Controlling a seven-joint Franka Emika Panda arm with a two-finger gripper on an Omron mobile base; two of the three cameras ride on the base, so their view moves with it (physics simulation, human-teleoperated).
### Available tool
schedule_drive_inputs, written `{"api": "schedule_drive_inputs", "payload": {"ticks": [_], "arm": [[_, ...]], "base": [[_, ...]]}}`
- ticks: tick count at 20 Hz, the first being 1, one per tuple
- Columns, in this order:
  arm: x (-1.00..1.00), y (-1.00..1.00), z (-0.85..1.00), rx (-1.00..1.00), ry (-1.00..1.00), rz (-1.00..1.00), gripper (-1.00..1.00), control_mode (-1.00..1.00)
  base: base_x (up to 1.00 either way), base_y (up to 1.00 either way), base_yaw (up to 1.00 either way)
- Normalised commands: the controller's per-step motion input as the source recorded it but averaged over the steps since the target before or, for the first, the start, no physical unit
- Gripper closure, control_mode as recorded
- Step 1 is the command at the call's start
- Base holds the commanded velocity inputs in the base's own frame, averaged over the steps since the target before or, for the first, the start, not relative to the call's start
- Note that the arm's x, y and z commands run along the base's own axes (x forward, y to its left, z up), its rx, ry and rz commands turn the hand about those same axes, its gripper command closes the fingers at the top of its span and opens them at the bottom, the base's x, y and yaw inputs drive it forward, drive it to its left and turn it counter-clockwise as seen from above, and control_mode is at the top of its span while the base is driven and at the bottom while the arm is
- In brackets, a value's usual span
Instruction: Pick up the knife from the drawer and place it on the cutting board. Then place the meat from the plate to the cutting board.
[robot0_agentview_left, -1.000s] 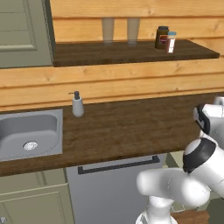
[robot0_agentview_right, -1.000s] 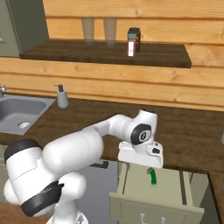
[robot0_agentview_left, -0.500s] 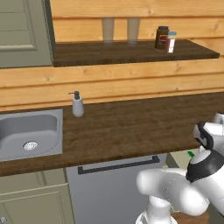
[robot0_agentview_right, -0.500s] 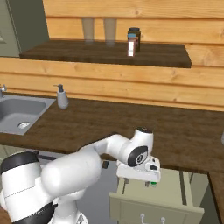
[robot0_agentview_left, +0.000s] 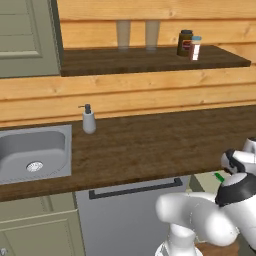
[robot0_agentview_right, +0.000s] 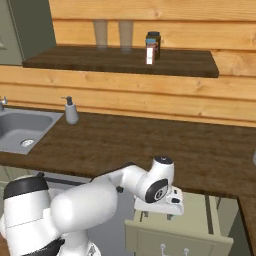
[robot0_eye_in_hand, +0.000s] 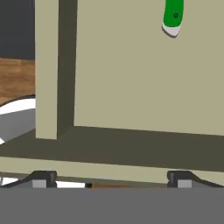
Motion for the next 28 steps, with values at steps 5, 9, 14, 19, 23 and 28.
{"api": "schedule_drive_inputs", "payload": {"ticks": [5, 9, 14, 19, 23, 28], "arm": [[0.01, -0.12, -0.32, 0.0, 0.0, 0.0, -1.0, -1.0], [0.0, -0.04, -0.26, 0.0, 0.0, 0.0, -1.0, -1.0], [0.03, 0.0, -0.09, 0.0, 0.0, 0.0, -1.0, -1.0], [0.04, -0.01, -0.01, 0.0, 0.0, 0.0, -1.0, -1.0], [0.01, -0.04, 0.0, 0.01, 0.0, 0.0, -1.0, -1.0], [0.12, 0.0, 0.0, 0.0, 0.0, 0.0, -1.0, -1.0]], "base": [[0.0, 0.0, 0.0], [0.0, 0.0, 0.0], [0.0, 0.0, 0.0], [0.0, 0.0, 0.0], [0.0, 0.0, 0.0], [0.0, 0.0, 0.0]]}}
